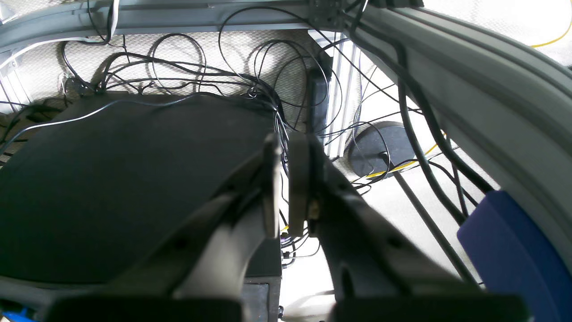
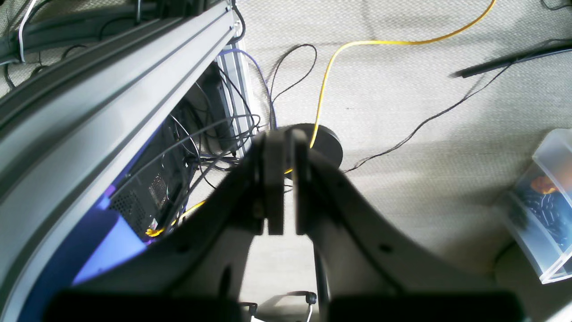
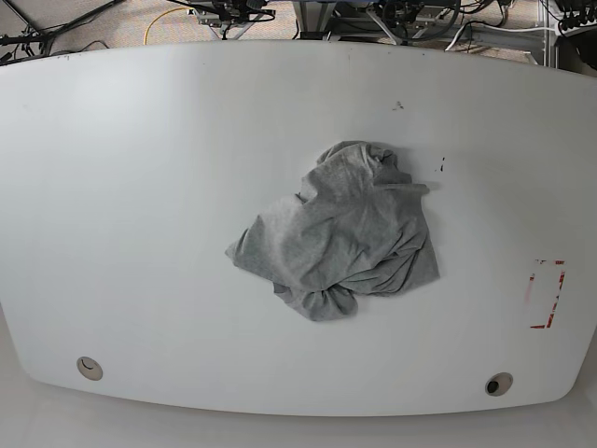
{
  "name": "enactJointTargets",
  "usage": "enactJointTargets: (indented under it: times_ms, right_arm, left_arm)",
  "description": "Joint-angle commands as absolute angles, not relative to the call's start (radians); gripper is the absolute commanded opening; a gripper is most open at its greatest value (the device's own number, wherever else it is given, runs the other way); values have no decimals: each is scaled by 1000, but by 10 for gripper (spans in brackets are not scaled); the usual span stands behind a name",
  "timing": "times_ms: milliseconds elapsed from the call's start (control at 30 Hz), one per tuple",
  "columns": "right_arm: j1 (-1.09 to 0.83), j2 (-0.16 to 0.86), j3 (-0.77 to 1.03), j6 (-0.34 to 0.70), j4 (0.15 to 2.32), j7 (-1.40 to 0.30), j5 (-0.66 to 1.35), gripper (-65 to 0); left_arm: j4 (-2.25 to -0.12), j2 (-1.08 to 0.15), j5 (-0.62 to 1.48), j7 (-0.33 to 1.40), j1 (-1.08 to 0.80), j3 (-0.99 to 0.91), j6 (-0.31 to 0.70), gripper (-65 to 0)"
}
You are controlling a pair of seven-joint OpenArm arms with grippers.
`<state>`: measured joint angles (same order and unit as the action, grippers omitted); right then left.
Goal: Fold the T-shirt properly
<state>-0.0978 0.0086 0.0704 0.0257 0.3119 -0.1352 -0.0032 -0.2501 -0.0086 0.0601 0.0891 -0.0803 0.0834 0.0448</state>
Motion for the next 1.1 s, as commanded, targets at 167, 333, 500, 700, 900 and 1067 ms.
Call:
enactJointTargets:
  times_ms: [167,333,500,700,900,1067]
  right_arm:
    - [-151,24,57,18,382,-59,-1,-628]
    - [-184,26,59,17,433,-46,0,-629]
    - [-254,28,68,22,545,-32,-2,-629]
    - [-311,29,66,23,651,-25,0,-631]
    - [-270,21,70,22,590,-43,-2,-630]
    - [-231,21,68,17,507,-61,2,-626]
  left_arm:
    - [-492,-29,47,42,-250,-55,52,-624]
    - [-530,-32,46,33,-285,-70,51,-625]
    - [-615,-40,46,11,-339,-90,40,-630]
    - [-643,-45,43,-28,-375,-90,39,-629]
    - [-458,-47,57,-63,-268,-25,27,-631]
    - [-227,-42,53,-71,-161,43,22,-632]
